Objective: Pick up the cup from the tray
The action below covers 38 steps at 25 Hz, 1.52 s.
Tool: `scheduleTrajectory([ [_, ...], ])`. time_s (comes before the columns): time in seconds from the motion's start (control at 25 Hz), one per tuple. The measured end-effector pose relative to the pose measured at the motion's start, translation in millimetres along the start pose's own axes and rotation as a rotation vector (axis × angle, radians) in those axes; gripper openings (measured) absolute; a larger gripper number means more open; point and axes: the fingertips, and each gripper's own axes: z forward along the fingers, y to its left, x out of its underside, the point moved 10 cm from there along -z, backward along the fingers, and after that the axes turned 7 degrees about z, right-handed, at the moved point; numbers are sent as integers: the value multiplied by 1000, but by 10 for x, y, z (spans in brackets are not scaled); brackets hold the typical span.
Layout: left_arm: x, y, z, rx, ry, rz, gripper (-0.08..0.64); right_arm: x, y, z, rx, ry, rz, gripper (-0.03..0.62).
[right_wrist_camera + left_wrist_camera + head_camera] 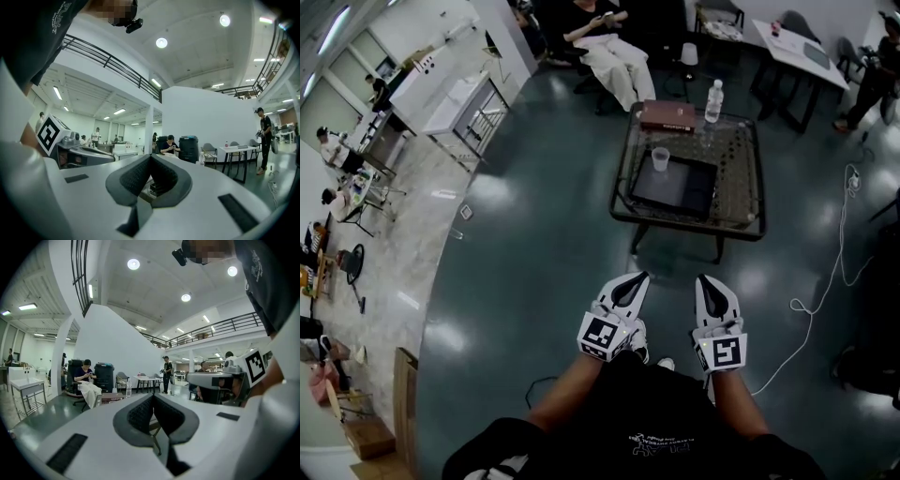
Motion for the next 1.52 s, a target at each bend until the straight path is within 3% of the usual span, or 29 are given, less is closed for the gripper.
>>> scheduleTrajectory([
  [0.96, 42, 834, 294, 53, -29, 1, 9, -103, 130, 939, -8, 38, -41, 8],
  [1.2, 104, 895, 289, 56, -28, -52, 9, -81, 132, 1007, -7, 41, -38, 8],
  [1.52, 95, 921, 394, 63, -23, -27, 9, -121, 44, 1099, -4, 45, -38, 8],
])
